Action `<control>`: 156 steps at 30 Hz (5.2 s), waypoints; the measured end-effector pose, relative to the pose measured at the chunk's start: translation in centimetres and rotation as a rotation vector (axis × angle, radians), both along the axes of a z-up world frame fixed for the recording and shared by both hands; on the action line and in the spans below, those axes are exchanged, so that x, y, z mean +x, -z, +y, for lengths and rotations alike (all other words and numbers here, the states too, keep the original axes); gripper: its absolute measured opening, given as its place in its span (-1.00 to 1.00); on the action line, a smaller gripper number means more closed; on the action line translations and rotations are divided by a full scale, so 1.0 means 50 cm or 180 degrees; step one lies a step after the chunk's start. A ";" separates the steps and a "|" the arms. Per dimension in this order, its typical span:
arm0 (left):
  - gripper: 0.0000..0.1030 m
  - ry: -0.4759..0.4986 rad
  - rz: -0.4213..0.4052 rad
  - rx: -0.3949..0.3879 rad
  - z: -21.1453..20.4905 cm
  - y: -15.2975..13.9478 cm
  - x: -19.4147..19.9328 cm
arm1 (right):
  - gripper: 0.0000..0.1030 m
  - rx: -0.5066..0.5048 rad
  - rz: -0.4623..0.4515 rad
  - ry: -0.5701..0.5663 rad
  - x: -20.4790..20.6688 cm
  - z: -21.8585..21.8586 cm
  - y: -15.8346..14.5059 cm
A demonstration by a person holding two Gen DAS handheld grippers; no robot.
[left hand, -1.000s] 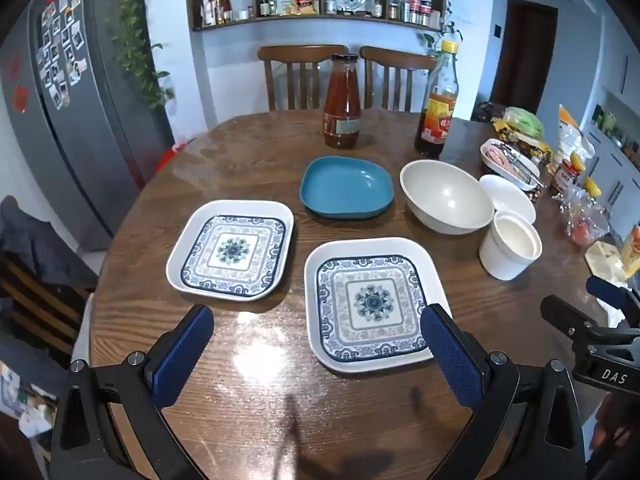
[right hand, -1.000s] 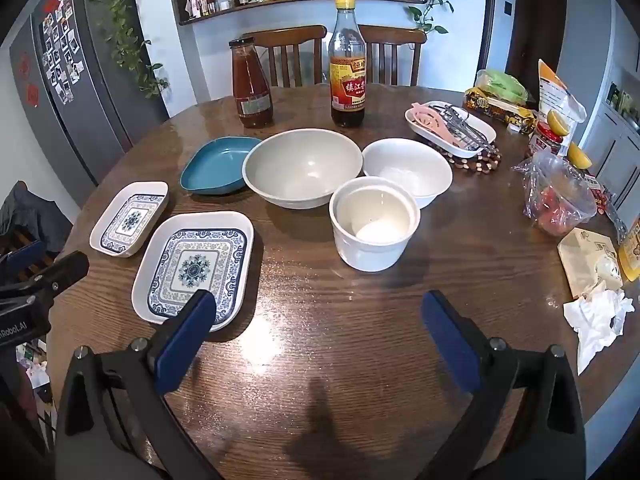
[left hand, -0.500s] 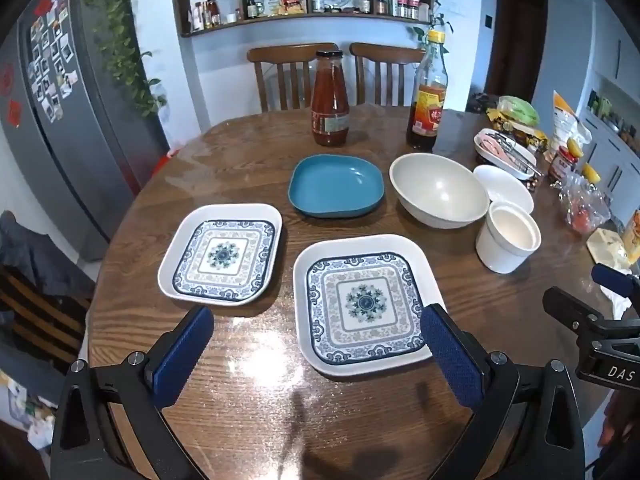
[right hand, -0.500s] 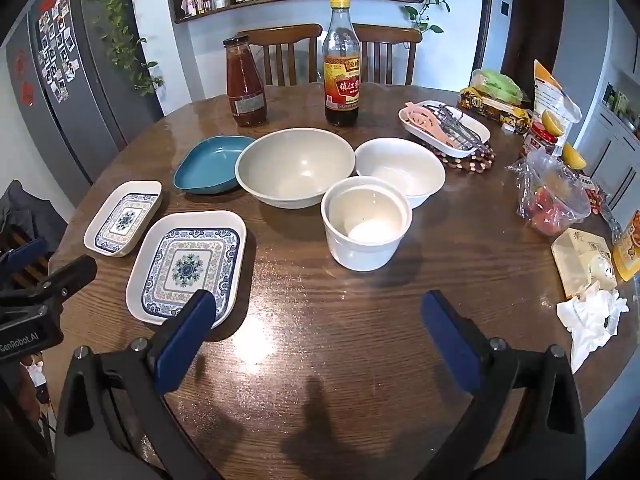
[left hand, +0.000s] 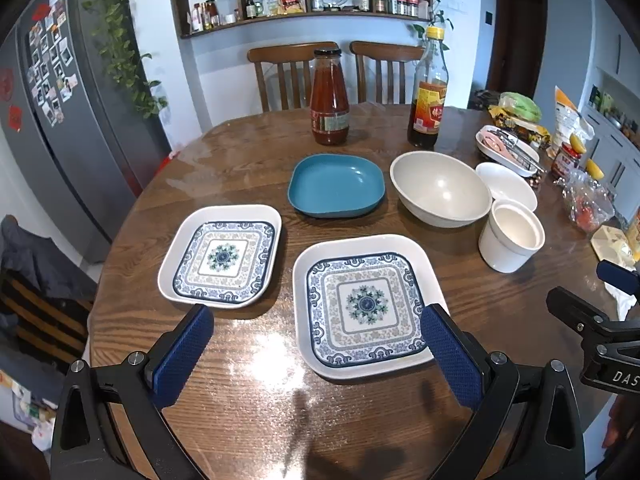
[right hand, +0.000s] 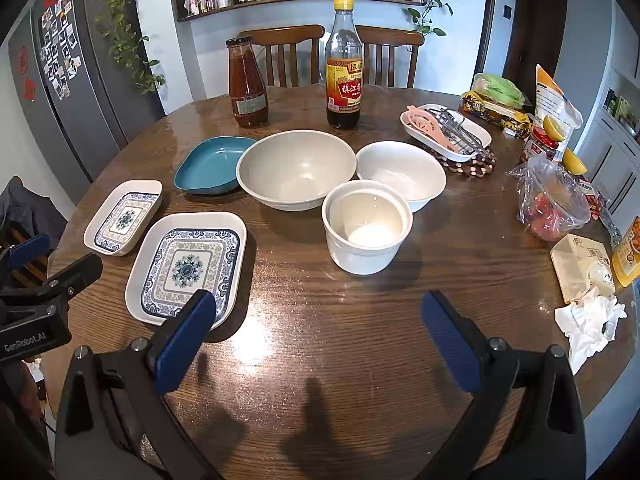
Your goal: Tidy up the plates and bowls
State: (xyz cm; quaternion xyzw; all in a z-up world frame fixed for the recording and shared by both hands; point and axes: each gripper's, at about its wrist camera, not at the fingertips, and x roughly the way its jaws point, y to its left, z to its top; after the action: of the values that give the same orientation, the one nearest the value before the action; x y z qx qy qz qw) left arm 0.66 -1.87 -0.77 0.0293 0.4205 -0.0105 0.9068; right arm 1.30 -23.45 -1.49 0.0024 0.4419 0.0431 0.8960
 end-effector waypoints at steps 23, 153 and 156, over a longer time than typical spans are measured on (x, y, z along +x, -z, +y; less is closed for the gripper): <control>0.99 -0.0001 0.0032 0.0029 -0.005 0.004 0.005 | 1.00 0.0019 0.0012 0.0028 -0.009 -0.008 0.004; -0.19 -0.0574 0.1085 -0.0679 0.375 0.196 0.285 | -0.61 0.0814 0.1316 -0.0998 0.335 0.455 0.187; -0.19 -0.0567 0.1064 -0.0622 0.368 0.196 0.282 | -0.64 0.0688 0.1260 -0.1042 0.335 0.464 0.185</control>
State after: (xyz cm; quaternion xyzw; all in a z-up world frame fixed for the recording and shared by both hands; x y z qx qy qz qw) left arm 14.77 16.55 -10.58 -0.0982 0.5629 0.0243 0.8203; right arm 18.05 -0.24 -10.72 0.0350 0.5957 0.2329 0.7679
